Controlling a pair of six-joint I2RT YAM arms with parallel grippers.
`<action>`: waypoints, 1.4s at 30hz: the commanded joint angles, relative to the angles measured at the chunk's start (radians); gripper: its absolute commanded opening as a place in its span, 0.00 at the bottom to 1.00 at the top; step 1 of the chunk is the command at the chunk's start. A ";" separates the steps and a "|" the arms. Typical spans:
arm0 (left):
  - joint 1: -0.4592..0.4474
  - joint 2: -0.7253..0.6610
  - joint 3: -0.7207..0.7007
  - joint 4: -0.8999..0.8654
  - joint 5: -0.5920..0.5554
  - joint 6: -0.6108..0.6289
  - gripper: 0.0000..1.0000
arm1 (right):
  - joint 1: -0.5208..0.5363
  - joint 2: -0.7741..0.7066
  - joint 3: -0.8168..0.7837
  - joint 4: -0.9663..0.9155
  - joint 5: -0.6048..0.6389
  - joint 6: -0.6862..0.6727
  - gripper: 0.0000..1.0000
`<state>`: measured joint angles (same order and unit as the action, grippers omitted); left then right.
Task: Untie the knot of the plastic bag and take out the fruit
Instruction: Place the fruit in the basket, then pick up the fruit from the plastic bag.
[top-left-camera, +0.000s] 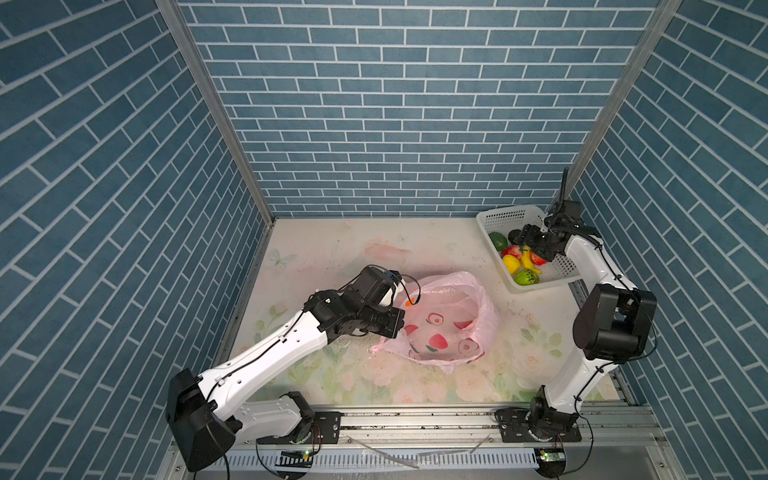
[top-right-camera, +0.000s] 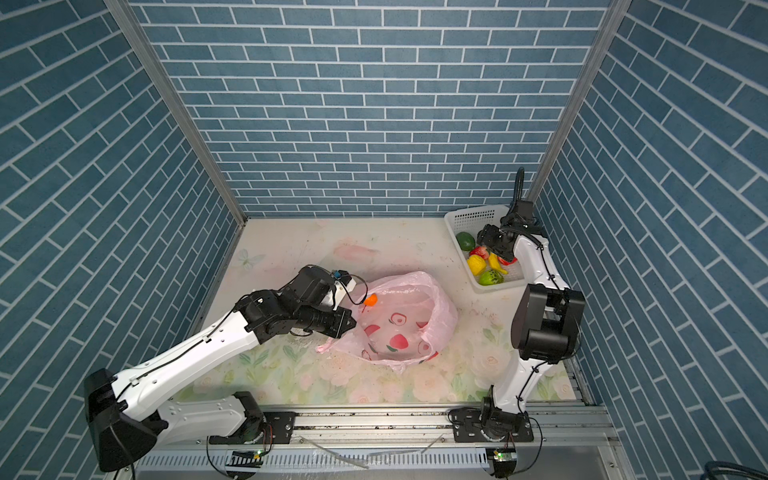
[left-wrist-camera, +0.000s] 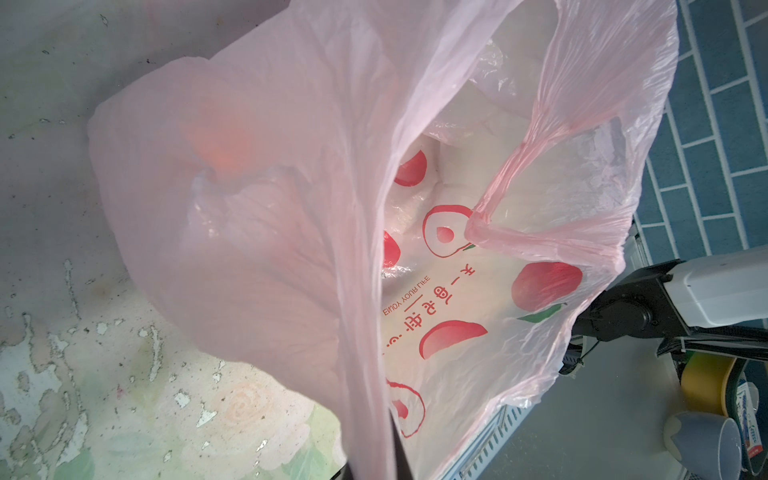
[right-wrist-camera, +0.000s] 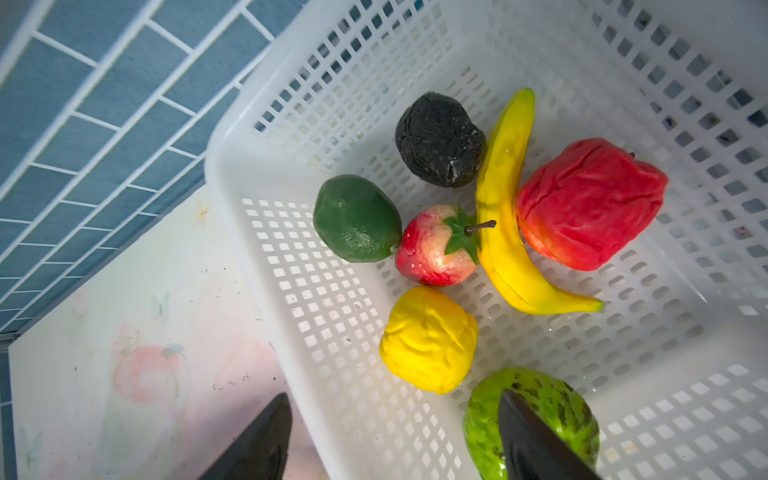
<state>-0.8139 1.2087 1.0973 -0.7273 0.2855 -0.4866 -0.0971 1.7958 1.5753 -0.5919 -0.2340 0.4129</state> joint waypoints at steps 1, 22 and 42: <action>0.002 -0.014 -0.007 -0.008 -0.001 -0.004 0.00 | 0.025 -0.094 -0.020 -0.039 -0.042 0.002 0.78; 0.001 0.007 0.036 -0.031 -0.001 0.003 0.00 | 0.659 -0.661 -0.375 -0.177 0.007 0.275 0.75; 0.001 0.011 0.073 -0.038 -0.020 0.006 0.00 | 1.097 -0.486 -0.581 0.080 0.249 0.341 0.71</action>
<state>-0.8139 1.2110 1.1423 -0.7506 0.2760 -0.4854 0.9787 1.2938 1.0374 -0.5663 -0.0429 0.7155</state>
